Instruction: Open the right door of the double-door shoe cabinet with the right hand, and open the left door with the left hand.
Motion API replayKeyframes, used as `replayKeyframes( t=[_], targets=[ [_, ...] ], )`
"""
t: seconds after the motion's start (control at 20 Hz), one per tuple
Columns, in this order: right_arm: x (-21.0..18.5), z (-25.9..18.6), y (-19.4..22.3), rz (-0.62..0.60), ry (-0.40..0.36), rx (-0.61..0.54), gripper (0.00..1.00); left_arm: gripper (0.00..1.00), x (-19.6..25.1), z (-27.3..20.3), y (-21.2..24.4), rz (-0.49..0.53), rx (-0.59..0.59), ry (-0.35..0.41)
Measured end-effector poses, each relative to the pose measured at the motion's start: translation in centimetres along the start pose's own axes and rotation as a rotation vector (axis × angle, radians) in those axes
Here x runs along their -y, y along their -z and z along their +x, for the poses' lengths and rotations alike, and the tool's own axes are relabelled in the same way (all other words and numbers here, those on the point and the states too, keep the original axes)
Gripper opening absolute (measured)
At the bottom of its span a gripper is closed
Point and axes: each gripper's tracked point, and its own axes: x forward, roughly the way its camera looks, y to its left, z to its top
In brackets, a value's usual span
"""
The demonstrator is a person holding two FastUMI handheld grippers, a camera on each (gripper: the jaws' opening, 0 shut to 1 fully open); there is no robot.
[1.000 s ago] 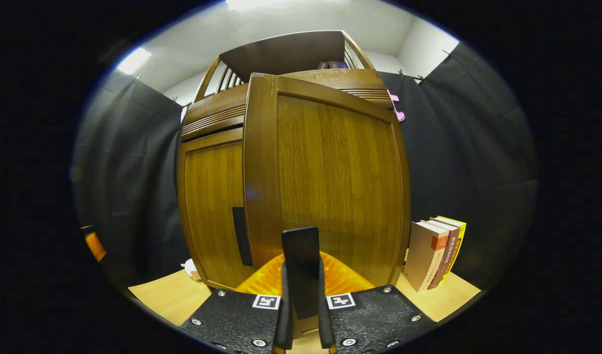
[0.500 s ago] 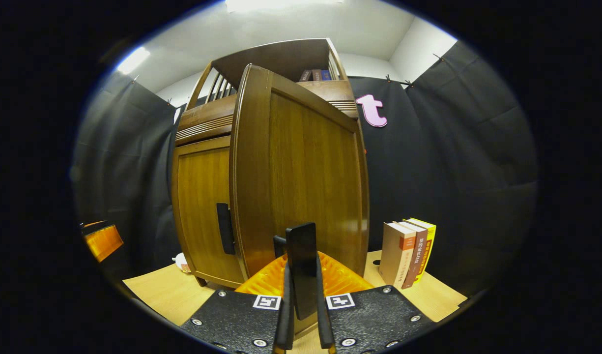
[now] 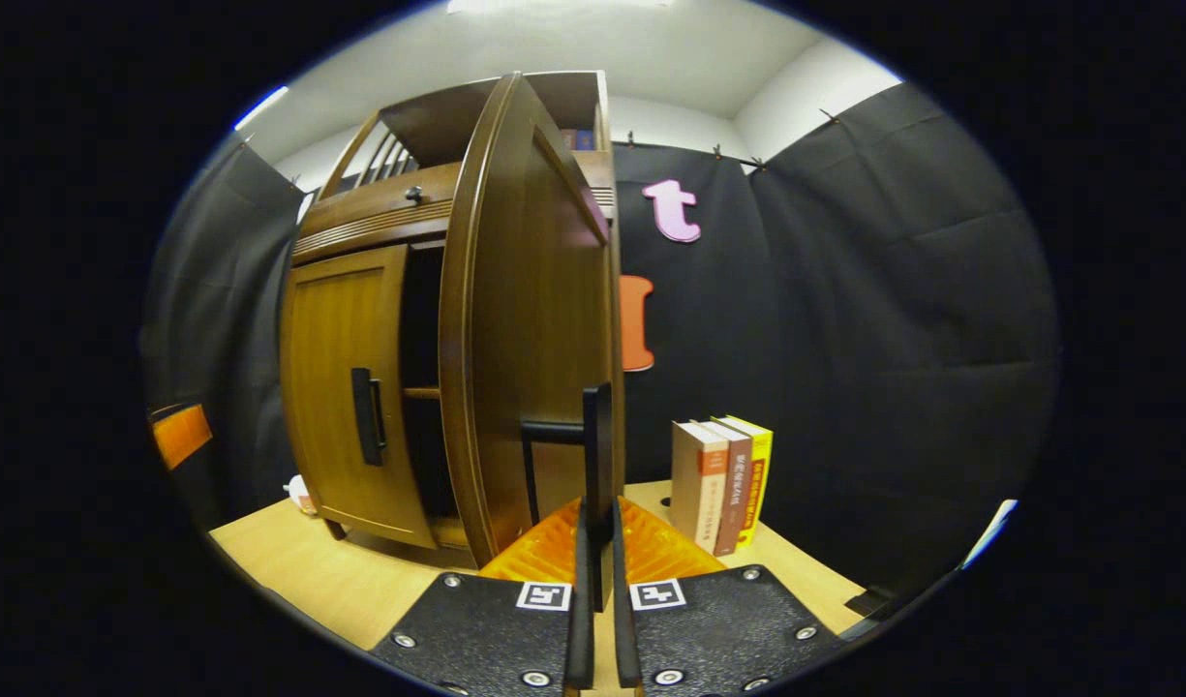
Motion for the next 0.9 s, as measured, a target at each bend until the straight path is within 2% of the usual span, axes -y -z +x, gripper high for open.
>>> replayKeyframes(
  t=[0.1, 0.25, 0.35, 0.4, 0.65, 0.8, 0.9],
  targets=[
    [1.2, 0.1, 0.2, 0.029, -0.008, -0.01, 0.03, 0.93, 0.0, 0.1, -0.2, -0.006, 0.004, -0.009],
    [2.2, -0.2, -0.3, 0.014, -0.044, 0.015, 0.02, 0.93, 0.4, 0.2, 0.1, -0.008, -0.002, -0.006],
    [2.9, -0.3, -0.3, 0.01, -0.062, 0.024, 0.02, 1.0, 0.3, 0.1, -0.2, -0.003, 0.003, -0.013],
    [3.2, -0.1, -0.3, 0.013, -0.074, 0.024, 0.02, 0.93, 0.3, 0.1, -0.3, -0.009, 0.005, -0.014],
    [4.6, 0.0, -0.5, -0.064, -0.17, 0.041, 0.02, 0.92, 0.4, -0.1, 0.3, -0.01, -0.011, -0.022],
    [5.6, 0.4, -0.5, -0.044, -0.204, 0.041, 0.02, 0.93, 0.5, -0.3, 0.3, -0.01, -0.01, -0.028],
    [6.3, 0.5, -0.6, -0.029, -0.227, 0.043, 0.02, 0.93, 1.6, -0.2, 0.9, -0.025, -0.029, 0.011]
  ],
)
